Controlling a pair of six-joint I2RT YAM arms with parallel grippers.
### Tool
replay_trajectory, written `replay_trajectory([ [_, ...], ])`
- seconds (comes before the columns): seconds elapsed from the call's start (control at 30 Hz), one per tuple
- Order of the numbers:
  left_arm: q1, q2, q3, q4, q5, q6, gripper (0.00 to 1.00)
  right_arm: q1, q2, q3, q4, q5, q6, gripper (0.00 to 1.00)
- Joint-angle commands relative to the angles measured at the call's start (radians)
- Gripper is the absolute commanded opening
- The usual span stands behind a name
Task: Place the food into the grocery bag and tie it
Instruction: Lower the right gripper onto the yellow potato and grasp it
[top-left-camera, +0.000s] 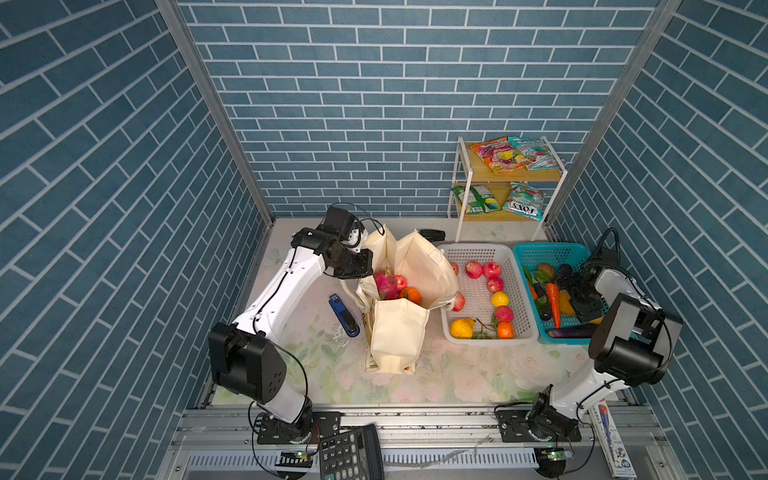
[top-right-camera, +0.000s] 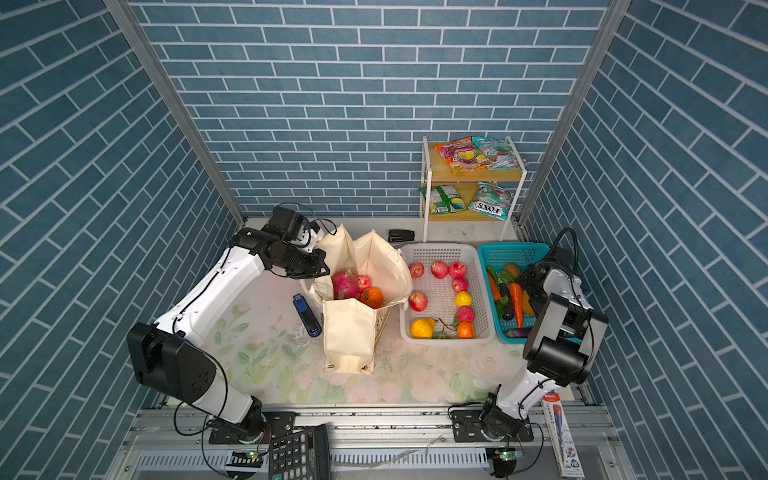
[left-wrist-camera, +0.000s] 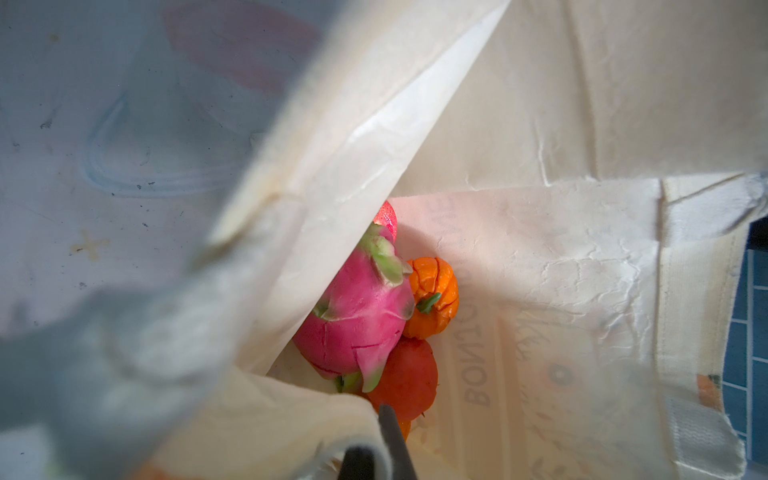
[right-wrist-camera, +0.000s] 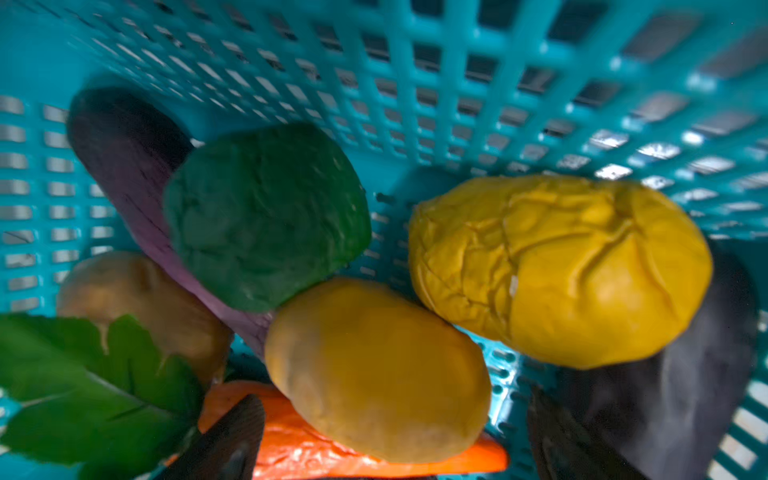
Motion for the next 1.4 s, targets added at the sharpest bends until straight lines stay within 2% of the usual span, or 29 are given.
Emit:
replay_trajectory([
  [0.0, -0.012, 0.024, -0.009, -0.027, 0.018, -0.012, 0.05, -0.007, 0.026, 0.025, 0.023, 0.023, 0.057, 0.99],
  [0.53, -0.012, 0.025, -0.015, -0.038, 0.008, -0.017, 0.05, -0.006, 0.101, 0.012, 0.077, 0.027, 0.107, 0.98],
  [0.63, -0.012, 0.023, -0.014, -0.042, 0.007, -0.017, 0.05, -0.006, 0.098, -0.005, 0.101, 0.027, 0.115, 0.89],
  [0.8, -0.011, 0.022, -0.006, -0.046, 0.007, -0.017, 0.05, -0.006, 0.063, -0.034, 0.143, 0.026, 0.134, 0.65],
  [0.9, -0.012, 0.022, -0.006, -0.042, 0.007, -0.015, 0.05, -0.006, 0.031, -0.044, 0.141, 0.025, 0.134, 0.59],
  [1.37, -0.011, 0.026, -0.011, -0.016, 0.027, -0.001, 0.05, -0.006, -0.243, -0.040, 0.000, 0.013, 0.096, 0.61],
])
